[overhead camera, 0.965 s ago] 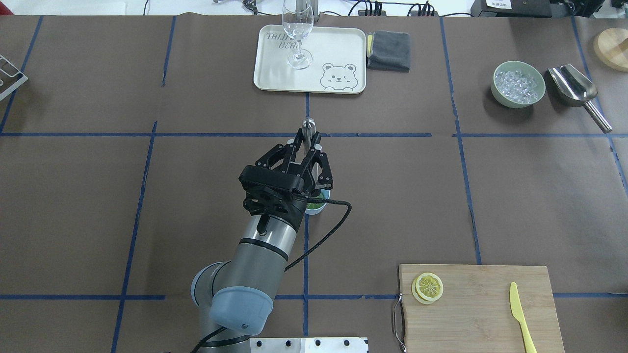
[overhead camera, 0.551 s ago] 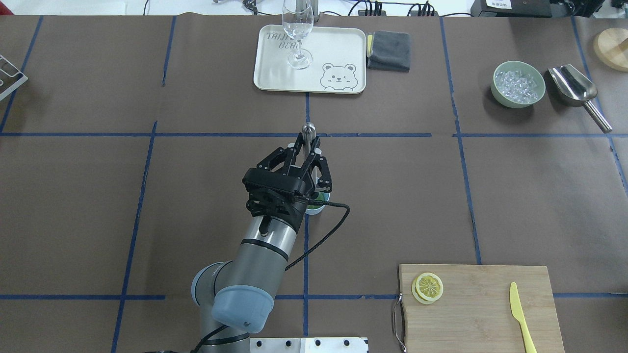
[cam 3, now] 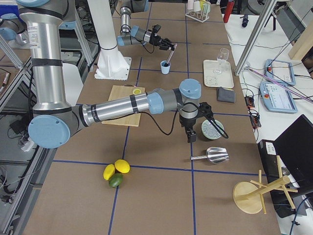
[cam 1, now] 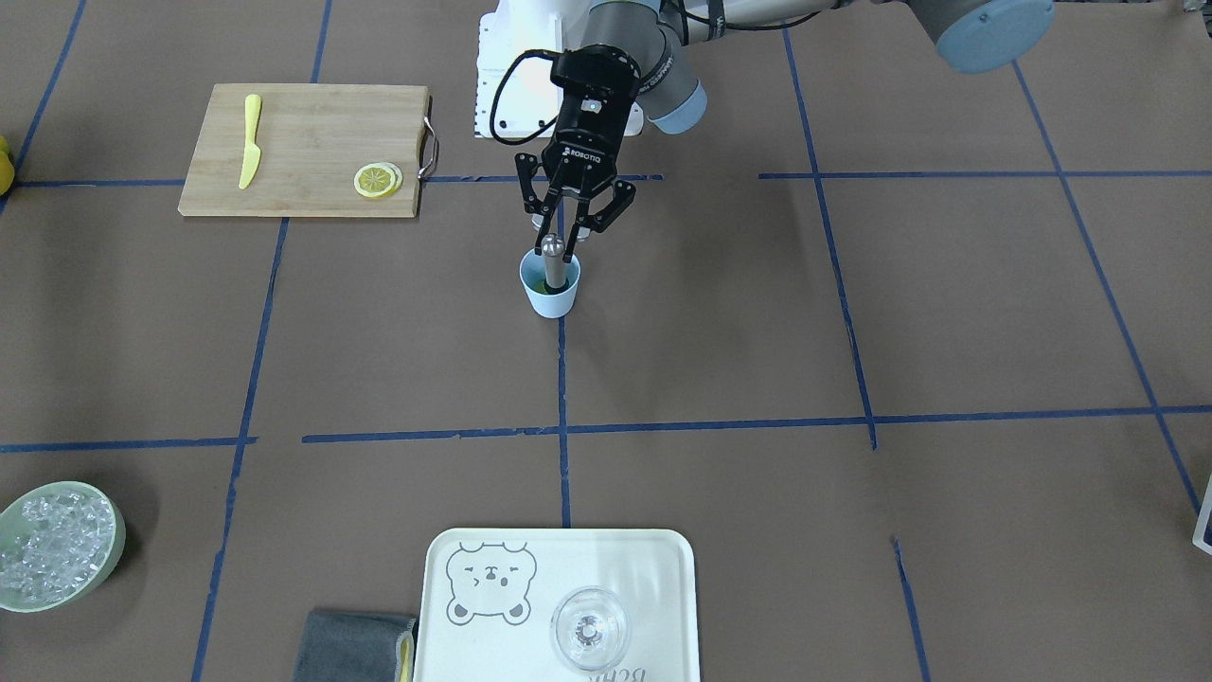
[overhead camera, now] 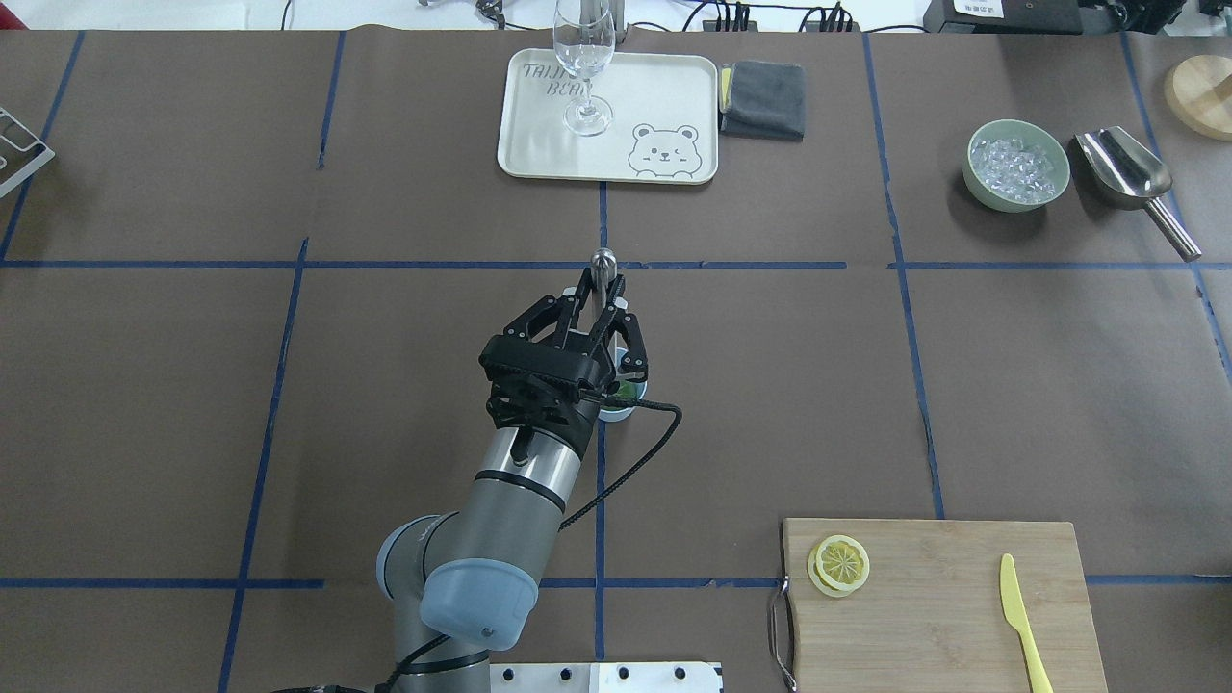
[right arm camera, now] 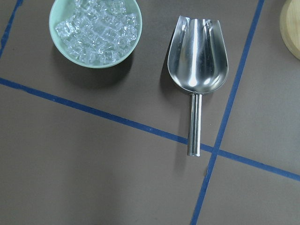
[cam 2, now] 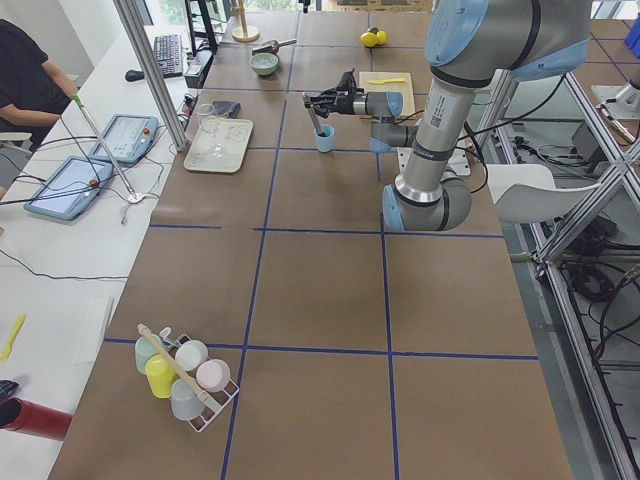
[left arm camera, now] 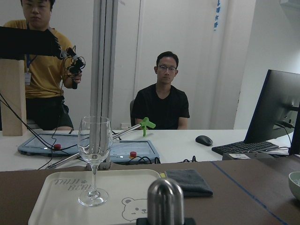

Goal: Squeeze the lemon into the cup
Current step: 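Press the muddler down into the cup onto the lemon slice, then lift the muddler out of the cup and move it back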

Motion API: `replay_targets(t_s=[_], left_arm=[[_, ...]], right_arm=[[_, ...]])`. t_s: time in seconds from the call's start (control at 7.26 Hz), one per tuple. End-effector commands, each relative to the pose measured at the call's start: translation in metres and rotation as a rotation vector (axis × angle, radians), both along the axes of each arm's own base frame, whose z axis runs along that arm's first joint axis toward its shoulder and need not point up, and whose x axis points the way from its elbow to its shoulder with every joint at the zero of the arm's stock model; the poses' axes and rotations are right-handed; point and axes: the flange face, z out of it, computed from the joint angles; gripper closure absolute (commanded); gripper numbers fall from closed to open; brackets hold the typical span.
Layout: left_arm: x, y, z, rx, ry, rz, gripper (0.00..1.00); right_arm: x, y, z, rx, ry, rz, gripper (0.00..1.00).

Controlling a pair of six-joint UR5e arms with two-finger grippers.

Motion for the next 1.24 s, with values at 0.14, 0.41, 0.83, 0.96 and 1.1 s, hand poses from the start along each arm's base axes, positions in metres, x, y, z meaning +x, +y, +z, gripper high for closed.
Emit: replay_targets(t_s=[0.14, 0.41, 0.83, 0.96, 1.1], left_arm=[[0.001, 0.000, 0.001, -0.001, -0.004, 0.000, 1.00], [-0.017, 0.002, -0.016, 0.013, 0.066, 0.000, 1.00], [-0.067, 0.000, -0.054, 0.088, 0.074, 0.006, 1.00], [-0.088, 0.001, -0.065, 0.143, 0.035, 0.025, 1.00], [-0.117, 0.003, -0.069, 0.213, 0.013, 0.034, 1.00]], right_arm=[[0.000, -0.001, -0.001, 0.002, -0.001, 0.000, 0.00], [0.000, -0.001, -0.002, 0.004, -0.001, 0.001, 0.00], [0.000, -0.003, -0.005, 0.007, -0.002, 0.001, 0.00], [-0.001, -0.003, -0.006, 0.010, -0.002, 0.001, 0.00], [-0.001, -0.005, -0.007, 0.011, -0.001, 0.001, 0.00]])
